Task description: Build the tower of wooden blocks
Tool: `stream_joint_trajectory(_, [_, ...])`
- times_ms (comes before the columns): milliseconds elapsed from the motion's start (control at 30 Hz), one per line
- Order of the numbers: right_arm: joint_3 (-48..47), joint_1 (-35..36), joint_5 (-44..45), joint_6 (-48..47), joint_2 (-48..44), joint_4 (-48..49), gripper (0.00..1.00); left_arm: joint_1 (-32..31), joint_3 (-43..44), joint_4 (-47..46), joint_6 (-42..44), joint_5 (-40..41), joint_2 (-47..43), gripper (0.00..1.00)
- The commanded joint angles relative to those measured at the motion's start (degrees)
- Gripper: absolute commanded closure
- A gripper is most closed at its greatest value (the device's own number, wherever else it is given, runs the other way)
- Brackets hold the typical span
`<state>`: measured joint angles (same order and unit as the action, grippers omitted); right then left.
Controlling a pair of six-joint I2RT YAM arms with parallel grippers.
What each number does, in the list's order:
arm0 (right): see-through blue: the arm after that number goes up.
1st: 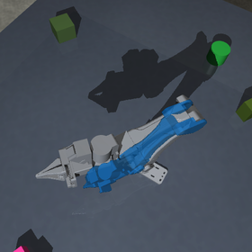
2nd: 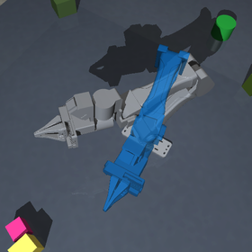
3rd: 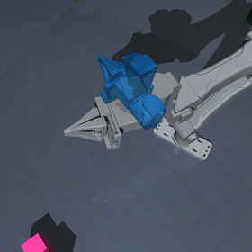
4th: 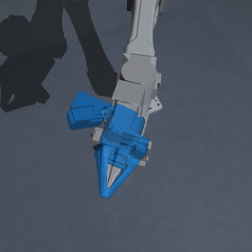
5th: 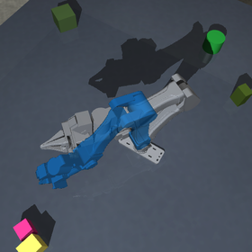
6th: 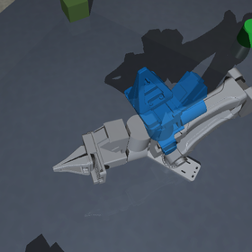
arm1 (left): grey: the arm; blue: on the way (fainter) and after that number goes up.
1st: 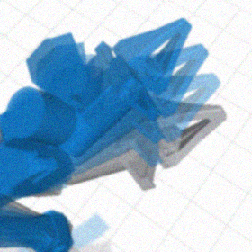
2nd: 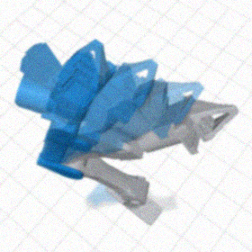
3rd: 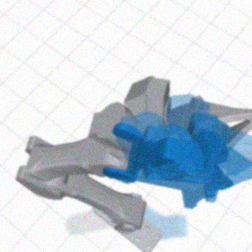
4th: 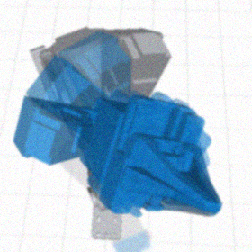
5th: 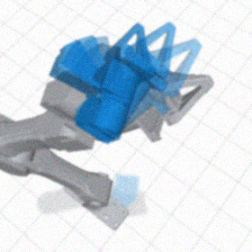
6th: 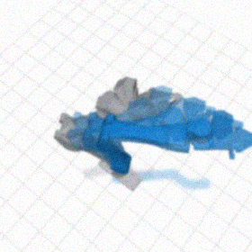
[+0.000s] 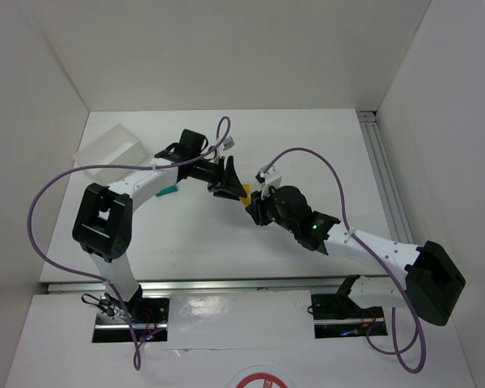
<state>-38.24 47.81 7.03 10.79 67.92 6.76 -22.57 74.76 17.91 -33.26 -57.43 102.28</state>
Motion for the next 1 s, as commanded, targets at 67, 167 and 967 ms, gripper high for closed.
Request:
stream_joint_trajectory(67, [-2.28, 0.53, 0.36, -0.68, -0.95, 0.79, 0.78, -0.55, 0.65, -1.65, 0.82, -2.69, 0.64, 0.39])
stream_joint_trajectory(167, [-2.28, 0.53, 0.36, -0.68, -0.95, 0.79, 0.78, -0.55, 0.65, -0.95, 0.82, -1.99, 1.17, 0.37])
stream_joint_trajectory(967, [-2.89, 0.53, 1.39, -2.26, 0.72, -2.01, 0.21, -0.55, 3.29, 2.99, 3.2, -1.12, 2.66, 1.0])
